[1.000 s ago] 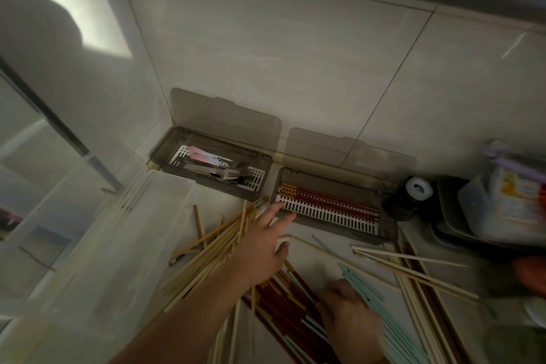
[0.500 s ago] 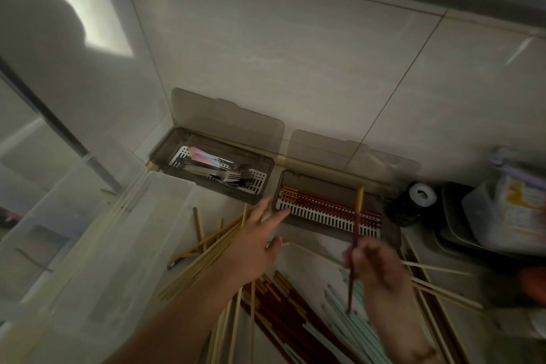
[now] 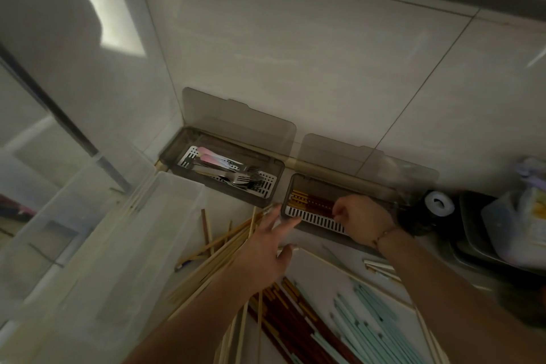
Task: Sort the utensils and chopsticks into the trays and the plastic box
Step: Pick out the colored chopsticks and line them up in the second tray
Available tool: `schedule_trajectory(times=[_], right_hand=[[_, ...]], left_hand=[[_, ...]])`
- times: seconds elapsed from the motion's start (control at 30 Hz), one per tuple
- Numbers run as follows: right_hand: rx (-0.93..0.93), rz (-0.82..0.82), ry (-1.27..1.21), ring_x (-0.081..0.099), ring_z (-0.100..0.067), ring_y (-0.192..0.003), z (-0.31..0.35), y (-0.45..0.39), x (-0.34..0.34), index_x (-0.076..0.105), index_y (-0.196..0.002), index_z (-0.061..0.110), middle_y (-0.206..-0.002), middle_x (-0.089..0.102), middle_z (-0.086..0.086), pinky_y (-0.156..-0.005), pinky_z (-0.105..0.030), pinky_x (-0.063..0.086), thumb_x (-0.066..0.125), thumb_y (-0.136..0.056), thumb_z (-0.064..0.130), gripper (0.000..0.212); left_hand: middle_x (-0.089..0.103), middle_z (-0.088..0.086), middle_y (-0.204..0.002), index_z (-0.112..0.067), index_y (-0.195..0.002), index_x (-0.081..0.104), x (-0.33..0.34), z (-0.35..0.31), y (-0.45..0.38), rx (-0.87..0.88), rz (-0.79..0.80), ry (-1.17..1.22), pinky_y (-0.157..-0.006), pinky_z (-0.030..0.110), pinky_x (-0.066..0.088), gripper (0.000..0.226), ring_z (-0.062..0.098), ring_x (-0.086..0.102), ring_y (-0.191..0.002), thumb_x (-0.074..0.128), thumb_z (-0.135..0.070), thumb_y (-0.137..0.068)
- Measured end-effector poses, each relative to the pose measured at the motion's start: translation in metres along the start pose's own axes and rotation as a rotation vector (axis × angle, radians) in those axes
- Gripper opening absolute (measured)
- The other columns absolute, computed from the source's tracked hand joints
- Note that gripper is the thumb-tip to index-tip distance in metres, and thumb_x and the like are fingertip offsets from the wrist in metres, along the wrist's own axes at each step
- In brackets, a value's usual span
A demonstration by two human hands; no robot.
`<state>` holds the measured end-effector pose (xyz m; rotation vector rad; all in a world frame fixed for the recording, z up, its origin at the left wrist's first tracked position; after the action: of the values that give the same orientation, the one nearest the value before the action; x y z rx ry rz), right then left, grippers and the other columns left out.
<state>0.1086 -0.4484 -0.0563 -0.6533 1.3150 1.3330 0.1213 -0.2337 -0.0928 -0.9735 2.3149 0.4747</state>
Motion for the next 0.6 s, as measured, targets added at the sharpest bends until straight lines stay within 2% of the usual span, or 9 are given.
schedule_trajectory(times=[0.13, 0.27, 0.37, 0.43, 0.53, 0.6], right_hand=[[-0.030, 0.116, 0.070, 0.062, -0.020, -0.097, 0.003, -0.015, 0.013, 0.071, -0.093, 0.026, -0.106, 0.068, -0.002, -0.087, -0.031, 0.051, 0.066, -0.082, 0.025, 0.011], [-0.023, 0.137, 0.158, 0.061, -0.023, -0.093, 0.000, -0.021, 0.017, 0.064, -0.081, 0.026, -0.101, 0.065, -0.004, -0.079, -0.030, 0.050, 0.066, -0.080, 0.027, 0.003], [0.024, 0.138, 0.187, 0.056, -0.021, -0.079, -0.010, -0.024, 0.016, 0.049, -0.070, 0.021, -0.087, 0.060, -0.005, -0.064, -0.026, 0.041, 0.067, -0.084, 0.036, 0.028], [0.068, 0.125, 0.177, 0.053, -0.020, -0.075, -0.014, -0.021, 0.013, 0.049, -0.072, 0.018, -0.083, 0.060, -0.005, -0.061, -0.026, 0.038, 0.064, -0.087, 0.042, 0.032], [0.076, 0.009, 0.121, 0.055, -0.019, -0.071, -0.010, -0.005, 0.000, 0.052, -0.075, 0.020, -0.074, 0.059, 0.000, -0.058, -0.026, 0.037, 0.059, -0.089, 0.047, 0.031], [0.005, -0.246, 0.059, 0.058, -0.018, -0.065, 0.001, 0.021, -0.019, 0.055, -0.075, 0.024, -0.065, 0.057, 0.005, -0.053, -0.026, 0.038, 0.056, -0.091, 0.045, 0.027]], left_hand=[[0.001, -0.019, -0.159, -0.053, -0.141, 0.027, 0.000, -0.001, 0.000, -0.013, 0.014, 0.012, -0.115, 0.032, 0.026, 0.058, 0.005, 0.004, -0.146, 0.053, -0.031, -0.094], [0.004, -0.014, -0.159, -0.051, -0.142, 0.028, -0.002, -0.002, 0.000, 0.010, 0.011, -0.006, -0.114, 0.030, 0.025, 0.059, 0.006, 0.003, -0.146, 0.053, -0.026, -0.095], [0.005, -0.014, -0.159, -0.054, -0.141, 0.025, -0.002, -0.001, 0.000, 0.001, 0.034, -0.010, -0.111, 0.028, 0.027, 0.062, 0.007, 0.007, -0.146, 0.053, -0.025, -0.094], [0.008, -0.012, -0.159, -0.055, -0.141, 0.024, -0.002, -0.001, 0.000, -0.010, 0.046, -0.016, -0.112, 0.032, 0.032, 0.063, 0.009, 0.011, -0.146, 0.053, -0.025, -0.094], [0.011, -0.009, -0.159, -0.056, -0.141, 0.024, -0.002, 0.001, 0.000, -0.020, 0.050, -0.021, -0.110, 0.036, 0.037, 0.064, 0.011, 0.016, -0.145, 0.053, -0.024, -0.094], [0.013, -0.007, -0.159, -0.057, -0.140, 0.024, -0.001, 0.002, 0.000, -0.014, 0.043, -0.009, -0.111, 0.032, 0.034, 0.064, 0.012, 0.016, -0.145, 0.054, -0.025, -0.094]])
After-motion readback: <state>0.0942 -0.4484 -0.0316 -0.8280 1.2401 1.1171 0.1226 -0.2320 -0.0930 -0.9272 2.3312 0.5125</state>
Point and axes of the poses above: each hand's wrist, its own y-axis away from the middle knuckle, its own x-axis out of the palm, z = x × y, the point moved 6 cm from there along -y, towards the middle knuckle
